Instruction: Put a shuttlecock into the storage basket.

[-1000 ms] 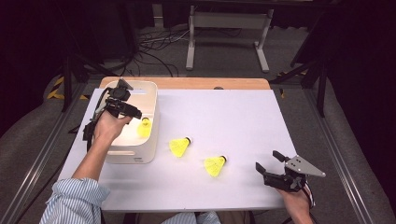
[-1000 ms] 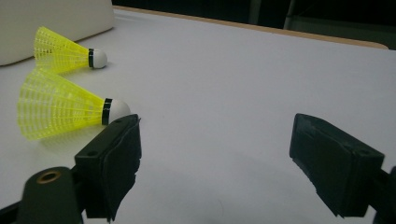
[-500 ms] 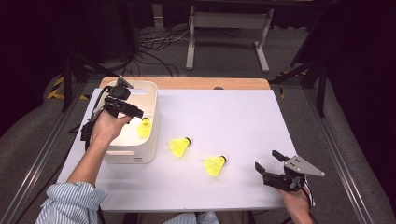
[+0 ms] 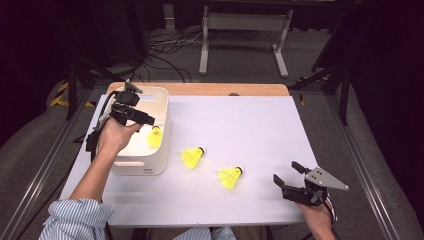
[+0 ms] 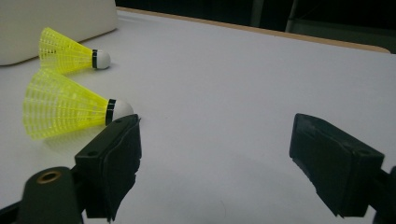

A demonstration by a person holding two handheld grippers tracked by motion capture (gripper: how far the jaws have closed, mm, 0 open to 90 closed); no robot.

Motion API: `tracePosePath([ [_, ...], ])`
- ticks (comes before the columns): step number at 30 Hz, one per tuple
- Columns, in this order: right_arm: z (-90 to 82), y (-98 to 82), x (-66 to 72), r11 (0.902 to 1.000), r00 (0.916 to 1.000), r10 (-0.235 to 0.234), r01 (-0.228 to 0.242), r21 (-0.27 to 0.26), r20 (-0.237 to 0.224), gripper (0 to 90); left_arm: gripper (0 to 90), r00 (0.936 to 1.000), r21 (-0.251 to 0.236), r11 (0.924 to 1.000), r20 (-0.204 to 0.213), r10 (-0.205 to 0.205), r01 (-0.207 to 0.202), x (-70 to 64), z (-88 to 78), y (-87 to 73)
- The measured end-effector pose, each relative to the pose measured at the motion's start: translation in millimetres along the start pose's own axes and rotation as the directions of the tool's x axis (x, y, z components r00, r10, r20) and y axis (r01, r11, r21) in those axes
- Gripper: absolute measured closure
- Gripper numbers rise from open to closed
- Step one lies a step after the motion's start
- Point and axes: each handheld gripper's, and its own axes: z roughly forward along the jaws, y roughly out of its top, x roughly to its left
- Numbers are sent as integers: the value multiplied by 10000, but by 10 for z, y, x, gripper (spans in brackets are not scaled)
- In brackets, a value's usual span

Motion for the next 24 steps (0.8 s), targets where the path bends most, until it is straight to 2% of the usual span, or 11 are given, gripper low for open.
tracePosePath([
  [12,11,3,4,10000,10000,-12,12,-4,-54,173,402,9995,-211,9997,272,163,-157,-123,-95,40],
  [13,12,3,4,10000,10000,-15,15,-3,-58,173,401,9991,-267,9993,316,267,-259,-159,-111,51],
  [20,13,3,4,10000,10000,-20,20,-2,-59,173,400,9987,-389,9989,439,263,-246,-199,-145,87],
  [24,13,3,4,10000,10000,-19,19,-4,-65,173,399,9979,-402,9982,470,453,-434,-249,-163,108],
])
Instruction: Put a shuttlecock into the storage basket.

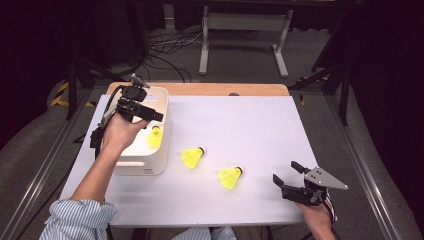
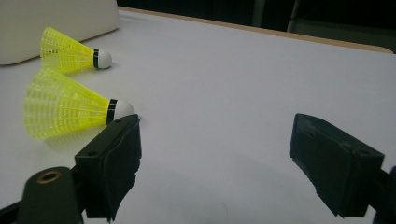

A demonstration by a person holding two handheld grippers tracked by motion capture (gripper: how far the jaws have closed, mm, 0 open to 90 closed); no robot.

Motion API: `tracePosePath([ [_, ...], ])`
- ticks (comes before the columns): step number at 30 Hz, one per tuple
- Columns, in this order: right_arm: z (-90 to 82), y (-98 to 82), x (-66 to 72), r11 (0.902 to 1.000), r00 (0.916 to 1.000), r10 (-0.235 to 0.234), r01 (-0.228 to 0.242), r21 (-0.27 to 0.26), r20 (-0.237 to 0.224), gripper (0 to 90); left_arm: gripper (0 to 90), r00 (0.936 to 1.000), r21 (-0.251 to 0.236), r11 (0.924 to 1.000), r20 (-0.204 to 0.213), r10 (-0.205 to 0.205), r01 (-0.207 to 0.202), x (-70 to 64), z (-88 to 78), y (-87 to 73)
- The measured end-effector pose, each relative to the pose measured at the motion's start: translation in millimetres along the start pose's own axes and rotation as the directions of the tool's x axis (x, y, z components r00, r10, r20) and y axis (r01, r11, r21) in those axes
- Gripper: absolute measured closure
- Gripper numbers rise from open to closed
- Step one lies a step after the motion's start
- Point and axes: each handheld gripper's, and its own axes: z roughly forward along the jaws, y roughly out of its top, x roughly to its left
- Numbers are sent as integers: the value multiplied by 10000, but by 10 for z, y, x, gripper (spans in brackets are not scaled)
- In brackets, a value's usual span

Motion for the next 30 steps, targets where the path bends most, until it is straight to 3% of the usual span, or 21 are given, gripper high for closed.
tracePosePath([
  [30,-2,0,-4,10000,10000,-14,14,5,-21,174,398,9954,-65,9964,435,849,-847,-388,32,117],
])
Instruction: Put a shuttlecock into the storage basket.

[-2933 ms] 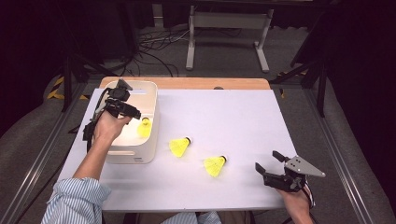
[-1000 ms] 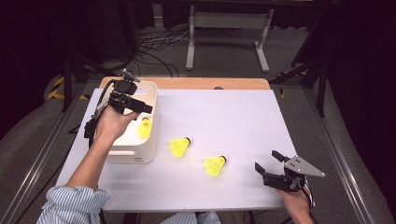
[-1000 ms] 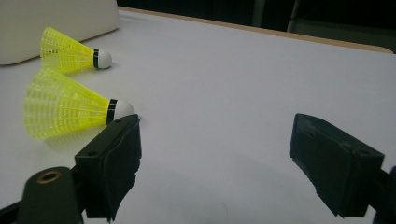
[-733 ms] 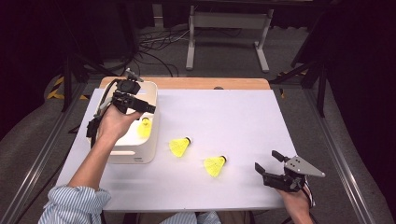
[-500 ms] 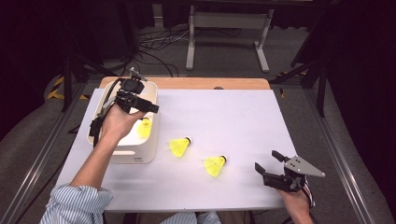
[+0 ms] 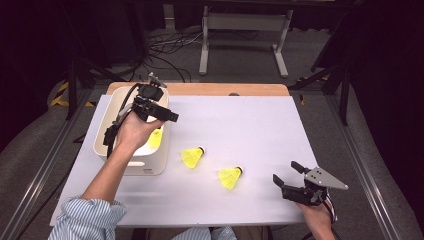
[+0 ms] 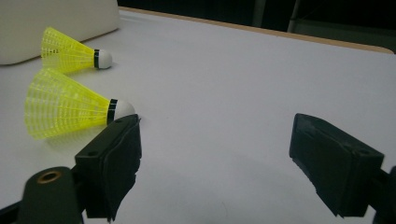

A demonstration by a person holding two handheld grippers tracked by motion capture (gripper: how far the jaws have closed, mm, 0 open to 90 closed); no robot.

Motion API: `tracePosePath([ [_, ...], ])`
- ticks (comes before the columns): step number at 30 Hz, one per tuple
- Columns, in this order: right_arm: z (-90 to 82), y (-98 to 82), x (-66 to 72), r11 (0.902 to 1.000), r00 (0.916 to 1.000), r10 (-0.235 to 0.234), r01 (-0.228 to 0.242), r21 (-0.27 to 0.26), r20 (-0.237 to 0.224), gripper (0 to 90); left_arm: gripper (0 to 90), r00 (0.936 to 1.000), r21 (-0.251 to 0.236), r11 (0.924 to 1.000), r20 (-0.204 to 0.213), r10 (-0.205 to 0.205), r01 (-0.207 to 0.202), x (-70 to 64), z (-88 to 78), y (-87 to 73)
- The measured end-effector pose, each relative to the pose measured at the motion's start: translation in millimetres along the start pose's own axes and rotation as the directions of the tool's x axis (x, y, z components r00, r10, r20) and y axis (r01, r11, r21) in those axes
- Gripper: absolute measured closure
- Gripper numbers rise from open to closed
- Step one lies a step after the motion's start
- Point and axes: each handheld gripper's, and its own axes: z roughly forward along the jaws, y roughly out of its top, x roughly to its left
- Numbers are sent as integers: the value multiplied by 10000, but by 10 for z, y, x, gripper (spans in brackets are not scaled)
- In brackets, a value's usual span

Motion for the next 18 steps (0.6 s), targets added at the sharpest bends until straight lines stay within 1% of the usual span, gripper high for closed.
tracePosePath([
  [3,1,0,2,10000,10000,-5,5,-9,-5,174,398,10000,9,10000,31,52,-53,-21,5,7],
  [4,1,0,2,10000,10000,-8,8,-12,-8,174,398,9999,22,9999,15,130,-130,-33,8,13],
  [6,1,0,1,10000,10000,2,-2,-10,-6,174,399,9999,29,9999,58,118,-118,-50,16,15],
  [7,0,0,1,10000,10000,-2,2,-9,-4,174,400,9998,84,9998,88,193,-194,-63,26,20],
  [10,0,0,-1,10000,10000,2,-2,-4,0,174,403,9997,87,9998,163,183,-184,-91,44,27],
  [11,0,0,0,10000,10000,3,-3,-1,-3,174,403,9994,77,9995,138,305,-306,-95,50,32],
  [12,0,0,0,10000,10000,3,-3,-1,-3,174,403,9994,77,9995,138,305,-306,-95,50,32],
  [13,-1,1,1,10000,10000,-2,2,-5,-4,174,402,9994,92,9996,206,261,-263,-115,59,33],
  [18,-2,1,-1,10000,10000,-1,1,-4,-2,174,401,9987,115,9991,285,411,-414,-175,87,45],
])
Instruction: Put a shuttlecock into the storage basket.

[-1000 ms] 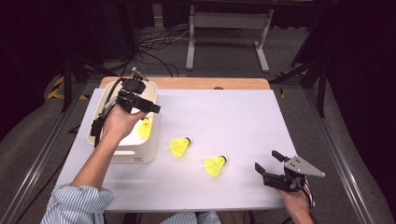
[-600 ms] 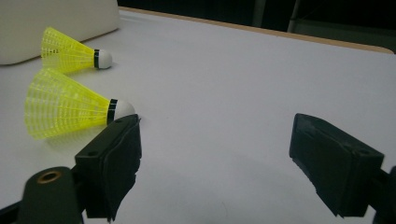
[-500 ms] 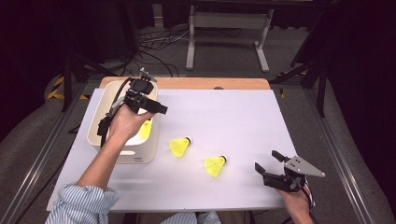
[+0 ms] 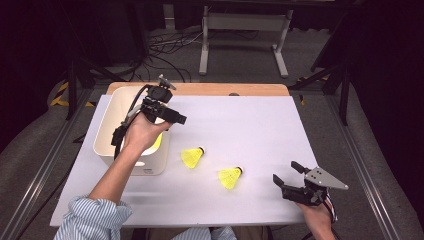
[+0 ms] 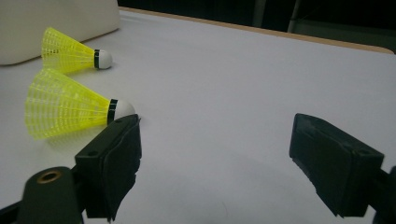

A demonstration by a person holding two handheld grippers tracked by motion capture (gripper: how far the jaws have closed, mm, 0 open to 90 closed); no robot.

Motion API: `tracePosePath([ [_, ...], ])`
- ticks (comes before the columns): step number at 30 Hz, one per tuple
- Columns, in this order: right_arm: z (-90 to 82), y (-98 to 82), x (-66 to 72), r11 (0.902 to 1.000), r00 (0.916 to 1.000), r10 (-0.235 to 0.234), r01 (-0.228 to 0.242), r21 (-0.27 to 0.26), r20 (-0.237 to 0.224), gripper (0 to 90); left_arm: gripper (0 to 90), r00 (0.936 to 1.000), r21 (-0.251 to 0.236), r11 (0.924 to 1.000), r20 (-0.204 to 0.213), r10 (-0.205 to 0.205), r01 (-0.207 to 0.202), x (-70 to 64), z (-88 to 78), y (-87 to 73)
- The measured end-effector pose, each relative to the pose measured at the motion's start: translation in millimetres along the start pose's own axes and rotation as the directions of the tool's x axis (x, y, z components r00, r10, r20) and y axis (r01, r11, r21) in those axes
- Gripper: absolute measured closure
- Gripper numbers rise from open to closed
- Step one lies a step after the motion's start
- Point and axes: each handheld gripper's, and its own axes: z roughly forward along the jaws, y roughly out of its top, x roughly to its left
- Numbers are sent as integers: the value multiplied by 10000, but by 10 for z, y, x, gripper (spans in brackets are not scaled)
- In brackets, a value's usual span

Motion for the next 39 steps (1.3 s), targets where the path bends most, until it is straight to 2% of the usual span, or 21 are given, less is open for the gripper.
tracePosePath([
  [18,-2,1,-2,10000,10000,-2,2,-10,0,174,399,9992,141,9992,143,369,-371,-160,90,-40],
  [32,-1,1,-2,10000,10000,-9,9,-14,-10,174,397,9985,284,9981,99,539,-541,-263,160,-126],
  [33,0,1,-1,10000,10000,-16,16,-13,-17,174,397,9977,338,9971,32,676,-677,-262,159,-127],
  [39,0,1,-1,10000,10000,-15,15,-18,-21,174,397,9969,403,9961,11,783,-783,-310,192,-164],
])
